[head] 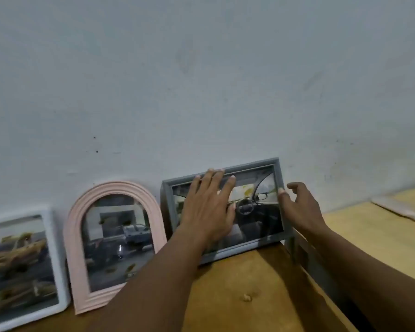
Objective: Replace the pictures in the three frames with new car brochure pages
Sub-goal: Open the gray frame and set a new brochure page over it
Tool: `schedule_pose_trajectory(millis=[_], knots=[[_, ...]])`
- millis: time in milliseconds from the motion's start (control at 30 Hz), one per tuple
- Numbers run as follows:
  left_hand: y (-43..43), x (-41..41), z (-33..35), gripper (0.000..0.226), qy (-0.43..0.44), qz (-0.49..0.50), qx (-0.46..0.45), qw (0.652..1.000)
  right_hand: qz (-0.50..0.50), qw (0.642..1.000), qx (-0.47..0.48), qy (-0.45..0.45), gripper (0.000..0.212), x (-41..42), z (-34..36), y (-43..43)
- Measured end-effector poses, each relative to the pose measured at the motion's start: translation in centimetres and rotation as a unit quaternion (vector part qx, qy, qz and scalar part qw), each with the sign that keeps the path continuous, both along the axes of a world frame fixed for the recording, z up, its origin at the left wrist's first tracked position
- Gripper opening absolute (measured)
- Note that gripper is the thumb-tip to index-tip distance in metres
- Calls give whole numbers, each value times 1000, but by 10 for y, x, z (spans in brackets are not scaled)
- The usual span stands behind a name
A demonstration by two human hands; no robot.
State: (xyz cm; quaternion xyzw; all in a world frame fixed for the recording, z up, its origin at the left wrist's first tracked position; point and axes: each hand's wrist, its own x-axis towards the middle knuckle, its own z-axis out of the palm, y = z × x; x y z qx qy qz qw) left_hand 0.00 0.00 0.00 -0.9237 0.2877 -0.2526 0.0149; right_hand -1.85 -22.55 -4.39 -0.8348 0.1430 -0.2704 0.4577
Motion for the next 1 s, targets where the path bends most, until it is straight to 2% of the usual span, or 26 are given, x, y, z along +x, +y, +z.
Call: schedule_pose_trajectory(millis=[100,200,367,600,700,833,933,1000], knots=[[-7,19,-5,67,-30,15,-3,999,20,994,105,35,39,20,-15,-9],[-10,21,-9,67,-47,1,-18,999,36,990,132,26,35,22,-26,-10],[-5,1,8,66,4,-8,-23,1000,51,995,80,-16,33,-22,-1,-21],[-8,-87,58,64,116,-36,-80,989,82,996,-28,20,42,-136,112,-22],[-8,-137,88,60,171,-70,-169,968,91,992,-68,48,43,-177,159,5],[6,-192,122,51,217,-107,-299,923,94,985,-114,94,42,-207,198,59],[30,-213,134,47,247,-93,-352,898,121,979,-95,132,45,-219,210,101],[49,-222,137,50,269,-83,-391,876,150,976,-49,149,37,-225,214,130]])
